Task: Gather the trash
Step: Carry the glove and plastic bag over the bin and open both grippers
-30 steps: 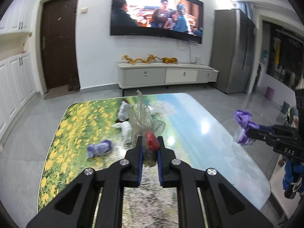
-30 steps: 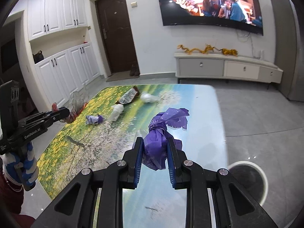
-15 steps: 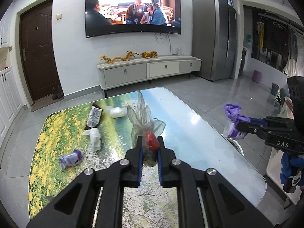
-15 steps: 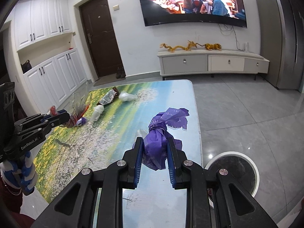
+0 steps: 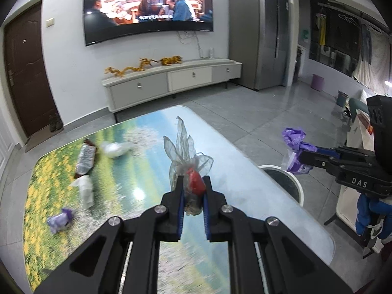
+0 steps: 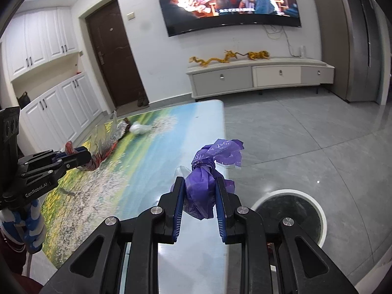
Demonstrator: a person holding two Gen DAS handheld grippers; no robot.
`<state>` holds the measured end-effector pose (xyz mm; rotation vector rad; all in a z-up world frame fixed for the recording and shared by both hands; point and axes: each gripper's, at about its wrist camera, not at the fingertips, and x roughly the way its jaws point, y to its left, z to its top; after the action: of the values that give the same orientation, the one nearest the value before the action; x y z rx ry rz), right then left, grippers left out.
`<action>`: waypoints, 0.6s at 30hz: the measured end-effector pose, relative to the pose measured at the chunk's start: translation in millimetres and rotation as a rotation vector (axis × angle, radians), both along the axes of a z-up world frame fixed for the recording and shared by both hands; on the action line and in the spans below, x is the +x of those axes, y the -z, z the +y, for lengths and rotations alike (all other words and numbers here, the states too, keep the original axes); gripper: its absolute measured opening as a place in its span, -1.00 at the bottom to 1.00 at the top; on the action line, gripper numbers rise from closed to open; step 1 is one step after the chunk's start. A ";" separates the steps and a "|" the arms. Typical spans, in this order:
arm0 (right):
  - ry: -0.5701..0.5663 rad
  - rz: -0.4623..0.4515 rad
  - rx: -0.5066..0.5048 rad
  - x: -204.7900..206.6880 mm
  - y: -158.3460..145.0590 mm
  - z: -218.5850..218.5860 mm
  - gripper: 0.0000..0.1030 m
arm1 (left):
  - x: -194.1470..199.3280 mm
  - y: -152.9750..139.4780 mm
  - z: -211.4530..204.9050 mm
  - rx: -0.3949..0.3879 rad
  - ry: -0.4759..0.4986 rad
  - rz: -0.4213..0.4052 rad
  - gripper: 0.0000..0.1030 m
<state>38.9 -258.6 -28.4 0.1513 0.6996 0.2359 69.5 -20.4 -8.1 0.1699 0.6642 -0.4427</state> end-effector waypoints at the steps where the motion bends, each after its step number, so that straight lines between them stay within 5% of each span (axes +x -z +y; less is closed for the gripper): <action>1: 0.015 0.002 0.003 0.1 1.6 -7.9 -0.54 | 2.3 0.4 -6.3 0.001 0.011 0.007 -0.77; 18: 0.178 0.084 0.073 10.3 45.2 -113.6 -0.54 | 56.4 30.2 -152.7 0.016 0.237 0.189 -0.77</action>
<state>49.2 -372.2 -73.6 0.2928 0.7563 0.0847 125.9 -173.0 -38.4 0.2248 0.8371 -0.6877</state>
